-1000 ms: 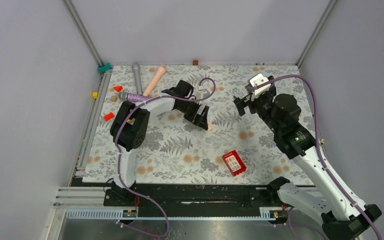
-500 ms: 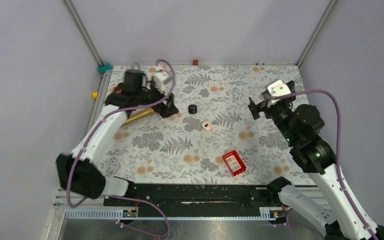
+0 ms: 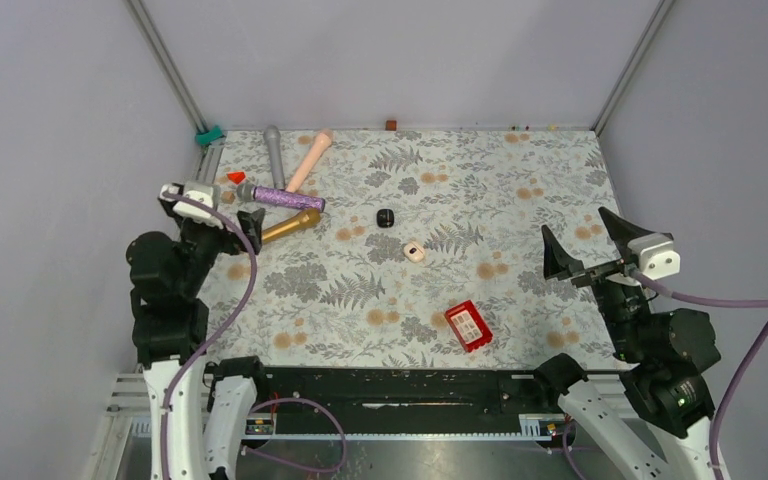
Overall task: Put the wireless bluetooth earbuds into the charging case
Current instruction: Reset both arms
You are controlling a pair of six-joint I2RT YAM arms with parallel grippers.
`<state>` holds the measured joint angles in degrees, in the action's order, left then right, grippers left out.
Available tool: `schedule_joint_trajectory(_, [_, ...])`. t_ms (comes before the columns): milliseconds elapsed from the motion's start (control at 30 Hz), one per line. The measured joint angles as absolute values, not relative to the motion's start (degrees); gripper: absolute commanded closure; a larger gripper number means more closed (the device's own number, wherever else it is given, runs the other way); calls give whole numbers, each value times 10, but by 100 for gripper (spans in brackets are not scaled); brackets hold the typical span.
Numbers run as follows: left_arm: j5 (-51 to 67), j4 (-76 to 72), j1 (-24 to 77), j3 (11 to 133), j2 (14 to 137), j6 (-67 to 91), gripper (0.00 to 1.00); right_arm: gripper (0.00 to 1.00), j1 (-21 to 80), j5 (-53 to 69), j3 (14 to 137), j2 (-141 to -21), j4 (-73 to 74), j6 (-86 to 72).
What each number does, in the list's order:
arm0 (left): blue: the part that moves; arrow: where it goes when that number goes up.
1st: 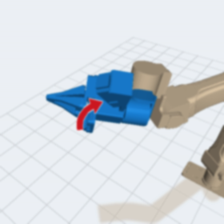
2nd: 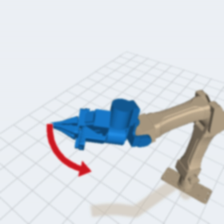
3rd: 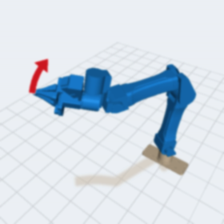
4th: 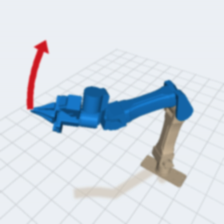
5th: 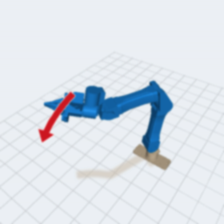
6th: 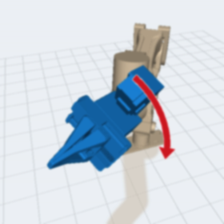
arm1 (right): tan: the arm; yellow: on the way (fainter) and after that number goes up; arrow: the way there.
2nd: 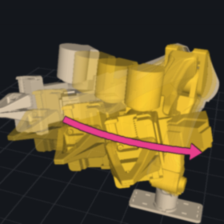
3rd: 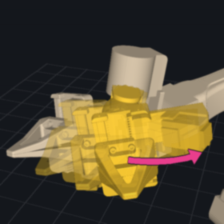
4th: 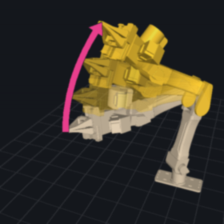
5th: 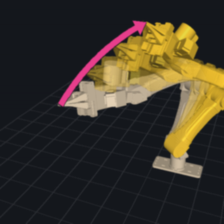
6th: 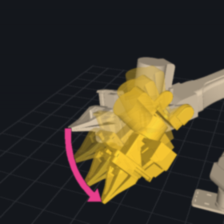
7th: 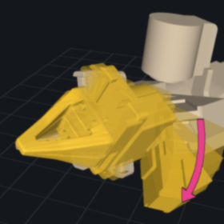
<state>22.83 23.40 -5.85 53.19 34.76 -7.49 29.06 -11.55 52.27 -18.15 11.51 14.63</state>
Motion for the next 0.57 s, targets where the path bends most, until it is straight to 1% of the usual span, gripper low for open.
schedule_joint_trajectory(133, [198,186,-95,512,313,-60,1,1,291,-115,484,-154,101,141])
schedule_joint_trajectory(300, [218,166,-119,462,312,-55,1,0,291,-117,442,-151,87,141])
schedule_joint_trajectory(567, [247,157,-123,453,309,-55,2,1,291,-136,401,-148,30,145])
